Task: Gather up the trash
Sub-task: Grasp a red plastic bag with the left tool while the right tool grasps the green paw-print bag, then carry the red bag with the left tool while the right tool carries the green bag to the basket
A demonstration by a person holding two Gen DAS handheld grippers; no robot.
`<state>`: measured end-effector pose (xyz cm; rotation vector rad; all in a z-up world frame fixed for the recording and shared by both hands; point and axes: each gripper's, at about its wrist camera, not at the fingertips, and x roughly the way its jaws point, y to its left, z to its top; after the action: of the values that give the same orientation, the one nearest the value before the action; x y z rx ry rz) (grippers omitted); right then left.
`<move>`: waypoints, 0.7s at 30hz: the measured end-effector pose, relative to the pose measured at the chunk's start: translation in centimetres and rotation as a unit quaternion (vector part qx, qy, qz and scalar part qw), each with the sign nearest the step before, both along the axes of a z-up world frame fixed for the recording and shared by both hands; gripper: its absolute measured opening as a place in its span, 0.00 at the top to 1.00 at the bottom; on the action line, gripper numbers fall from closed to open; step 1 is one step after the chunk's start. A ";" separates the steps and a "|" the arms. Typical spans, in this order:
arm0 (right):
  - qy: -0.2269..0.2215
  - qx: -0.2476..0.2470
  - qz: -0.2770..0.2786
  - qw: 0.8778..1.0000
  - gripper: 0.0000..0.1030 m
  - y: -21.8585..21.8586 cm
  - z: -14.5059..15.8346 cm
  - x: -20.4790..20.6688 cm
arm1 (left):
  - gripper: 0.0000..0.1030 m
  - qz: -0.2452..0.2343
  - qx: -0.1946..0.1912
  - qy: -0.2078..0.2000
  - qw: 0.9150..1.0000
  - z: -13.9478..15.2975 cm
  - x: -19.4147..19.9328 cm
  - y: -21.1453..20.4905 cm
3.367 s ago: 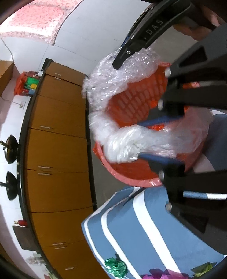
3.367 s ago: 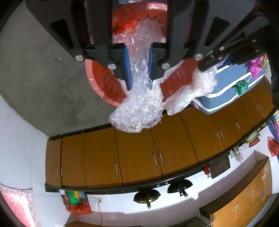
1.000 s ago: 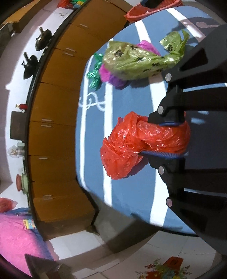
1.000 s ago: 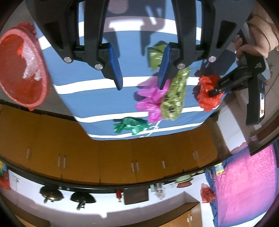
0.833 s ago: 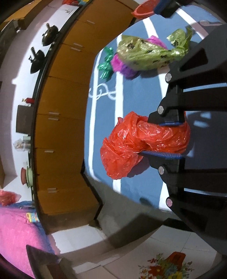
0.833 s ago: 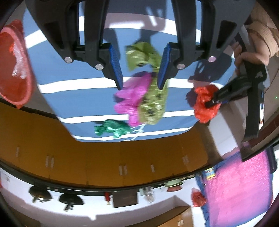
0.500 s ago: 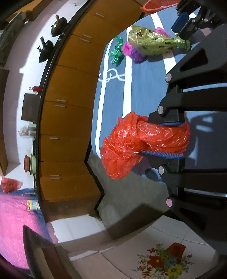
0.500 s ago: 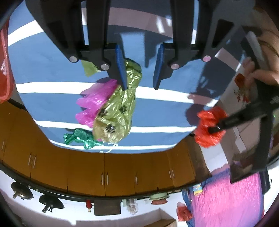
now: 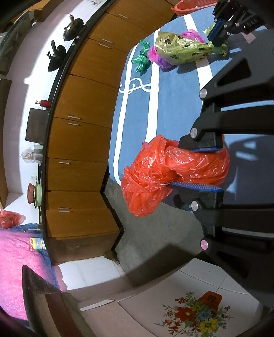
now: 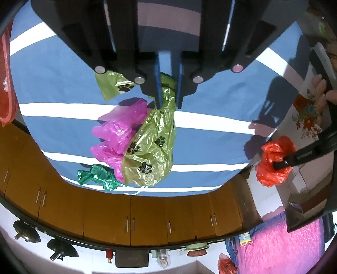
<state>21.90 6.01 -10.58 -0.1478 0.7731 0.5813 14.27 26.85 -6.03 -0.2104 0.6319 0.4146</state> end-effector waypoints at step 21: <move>0.007 -0.042 0.001 0.999 0.77 0.8 -0.9 0.3 | 0.78 -0.022 0.001 -0.002 1.000 0.6 -0.4 -1.4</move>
<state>22.17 6.79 -11.47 -0.2223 0.8116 0.5532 13.89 25.40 -5.42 -0.1944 0.6311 0.3726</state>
